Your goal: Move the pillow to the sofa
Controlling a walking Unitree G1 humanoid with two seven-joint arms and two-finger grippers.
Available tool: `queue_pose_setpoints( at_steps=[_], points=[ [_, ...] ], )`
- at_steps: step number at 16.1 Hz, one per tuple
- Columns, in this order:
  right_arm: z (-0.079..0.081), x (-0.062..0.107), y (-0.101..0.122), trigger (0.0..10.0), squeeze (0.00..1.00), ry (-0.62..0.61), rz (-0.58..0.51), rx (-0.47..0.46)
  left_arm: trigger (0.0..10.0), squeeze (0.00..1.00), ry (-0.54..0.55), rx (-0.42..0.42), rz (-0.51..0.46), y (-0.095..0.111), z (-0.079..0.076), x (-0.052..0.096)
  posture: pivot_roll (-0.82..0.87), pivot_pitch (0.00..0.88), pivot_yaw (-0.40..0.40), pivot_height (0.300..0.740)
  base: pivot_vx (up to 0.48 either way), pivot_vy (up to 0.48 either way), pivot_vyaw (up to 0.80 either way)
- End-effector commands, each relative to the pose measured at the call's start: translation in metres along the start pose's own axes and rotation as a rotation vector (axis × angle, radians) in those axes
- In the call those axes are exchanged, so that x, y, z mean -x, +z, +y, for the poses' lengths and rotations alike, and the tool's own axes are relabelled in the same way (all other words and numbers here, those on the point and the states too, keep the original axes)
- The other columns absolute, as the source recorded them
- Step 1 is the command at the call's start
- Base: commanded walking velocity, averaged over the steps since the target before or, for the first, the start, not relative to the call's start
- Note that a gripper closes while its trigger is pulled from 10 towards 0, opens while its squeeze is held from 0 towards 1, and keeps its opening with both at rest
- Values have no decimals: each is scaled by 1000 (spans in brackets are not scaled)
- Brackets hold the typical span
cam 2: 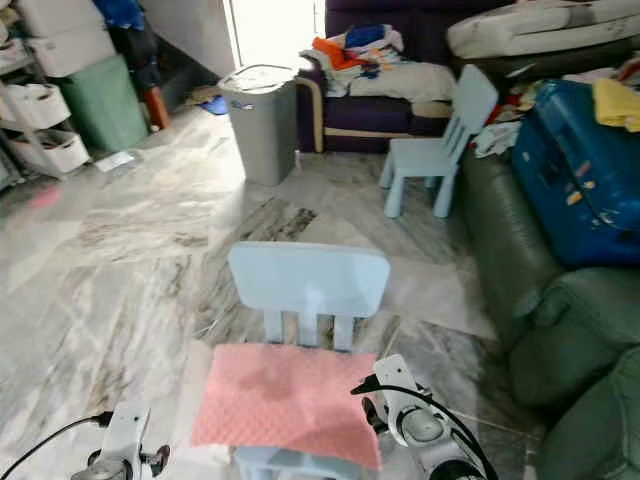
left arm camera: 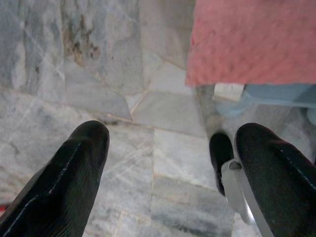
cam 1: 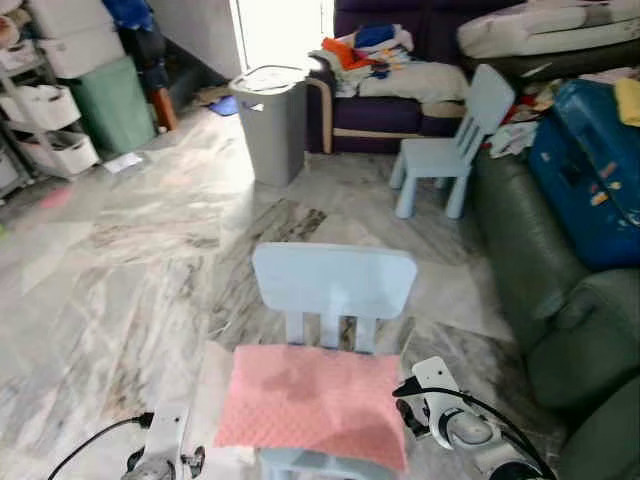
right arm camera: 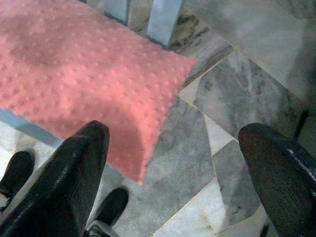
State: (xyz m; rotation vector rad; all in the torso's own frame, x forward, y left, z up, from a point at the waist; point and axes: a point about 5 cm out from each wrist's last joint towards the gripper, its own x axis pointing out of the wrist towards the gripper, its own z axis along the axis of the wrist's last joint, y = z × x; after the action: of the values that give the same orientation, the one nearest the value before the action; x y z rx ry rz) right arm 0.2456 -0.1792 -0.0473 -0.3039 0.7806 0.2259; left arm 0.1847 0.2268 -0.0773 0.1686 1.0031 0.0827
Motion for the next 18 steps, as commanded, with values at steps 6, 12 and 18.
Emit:
queue_pose_setpoints(
  at_steps=[6, 12, 18],
  points=[
    [-5, 0, 1, 10000, 0, -19, -4, -31, 10000, 0, 7, 10, -2, 2, 2, 0, -36, 0, 23, 740, 0, 0, 0],
    [-6, 1, 0, 10000, 0, -23, 1, -33, 10000, 0, 4, 21, 2, 0, 0, 0, -38, 0, 19, 740, 0, 0, 0],
    [-4, 4, -15, 10000, 0, -7, 22, -49, 10000, 0, 33, 76, 40, -18, 5, 3, -27, 0, -5, 740, 0, 0, 0]
  ],
)
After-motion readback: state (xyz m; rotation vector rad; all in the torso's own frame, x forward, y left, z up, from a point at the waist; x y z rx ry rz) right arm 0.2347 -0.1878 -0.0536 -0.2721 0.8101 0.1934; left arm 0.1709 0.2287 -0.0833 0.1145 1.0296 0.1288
